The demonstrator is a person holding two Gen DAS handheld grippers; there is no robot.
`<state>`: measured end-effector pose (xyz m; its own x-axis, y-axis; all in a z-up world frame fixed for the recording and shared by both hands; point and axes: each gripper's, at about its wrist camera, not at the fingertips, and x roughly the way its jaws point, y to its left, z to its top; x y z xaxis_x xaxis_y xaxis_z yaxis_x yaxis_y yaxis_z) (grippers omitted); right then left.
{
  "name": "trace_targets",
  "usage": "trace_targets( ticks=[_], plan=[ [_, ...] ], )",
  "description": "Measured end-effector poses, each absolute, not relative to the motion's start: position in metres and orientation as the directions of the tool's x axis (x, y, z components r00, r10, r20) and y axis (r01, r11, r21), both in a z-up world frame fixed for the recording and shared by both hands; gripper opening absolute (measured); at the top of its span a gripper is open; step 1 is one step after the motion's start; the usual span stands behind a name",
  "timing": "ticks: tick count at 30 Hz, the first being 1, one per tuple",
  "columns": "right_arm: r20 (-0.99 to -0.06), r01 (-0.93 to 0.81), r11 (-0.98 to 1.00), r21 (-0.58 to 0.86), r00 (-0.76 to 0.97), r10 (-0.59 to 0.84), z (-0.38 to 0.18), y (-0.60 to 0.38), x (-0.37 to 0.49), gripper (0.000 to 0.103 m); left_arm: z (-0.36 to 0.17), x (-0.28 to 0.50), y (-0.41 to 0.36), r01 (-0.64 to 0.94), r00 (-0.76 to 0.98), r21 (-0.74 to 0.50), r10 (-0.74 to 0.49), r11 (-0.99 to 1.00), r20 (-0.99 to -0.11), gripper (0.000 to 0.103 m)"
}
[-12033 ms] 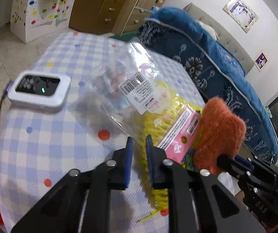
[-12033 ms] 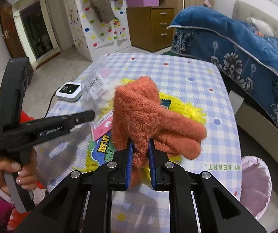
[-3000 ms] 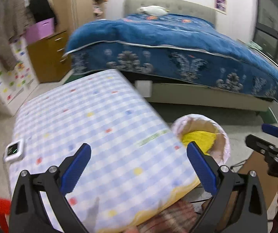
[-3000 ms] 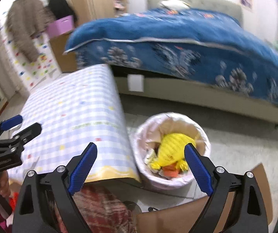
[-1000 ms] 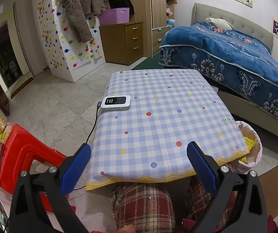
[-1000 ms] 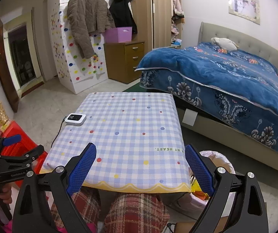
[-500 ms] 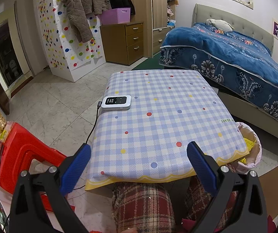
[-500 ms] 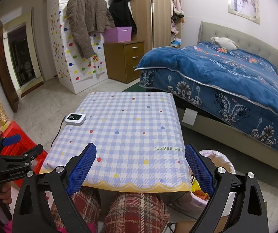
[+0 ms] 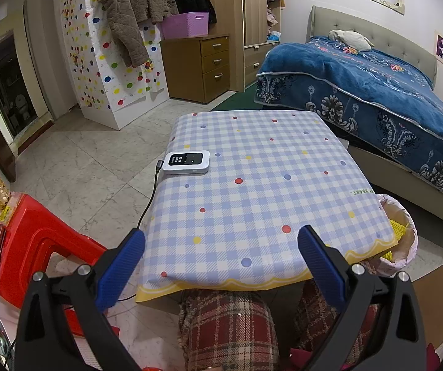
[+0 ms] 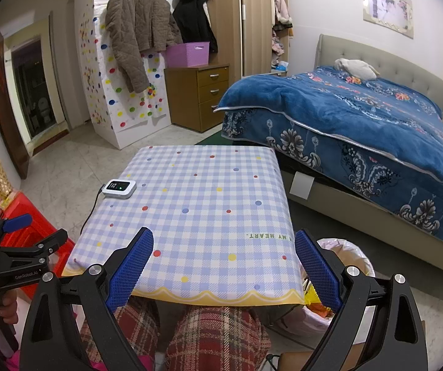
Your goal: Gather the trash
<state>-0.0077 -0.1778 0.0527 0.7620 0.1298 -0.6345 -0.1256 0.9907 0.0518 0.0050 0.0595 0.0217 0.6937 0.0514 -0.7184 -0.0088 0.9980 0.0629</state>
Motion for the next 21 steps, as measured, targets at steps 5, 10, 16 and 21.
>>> trace_targets(
  ticks=[5, 10, 16, 21],
  plan=[
    [-0.636, -0.123, 0.991, 0.054, 0.761, 0.129, 0.051, -0.178, -0.008, 0.092, 0.021, 0.004, 0.058, -0.004, 0.694, 0.068, 0.052, 0.998, -0.718, 0.096],
    [-0.637, -0.115, 0.992, 0.06, 0.76, 0.127, 0.047, -0.18, -0.01, 0.092, 0.02, 0.003, 0.058, -0.005, 0.699, 0.071, 0.055, 0.997, -0.713, 0.096],
    [-0.634, -0.109, 0.992, 0.057, 0.764, 0.12, 0.045, -0.18, -0.009, 0.092, 0.02, 0.001, 0.051, 0.031, 0.715, 0.086, 0.038, 0.996, -0.698, 0.096],
    [-0.617, -0.083, 0.996, 0.045, 0.782, 0.093, 0.025, -0.204, -0.004, 0.093, 0.01, 0.008, 0.048, 0.047, 0.709, 0.051, 0.002, 0.998, -0.705, 0.096]
  ],
)
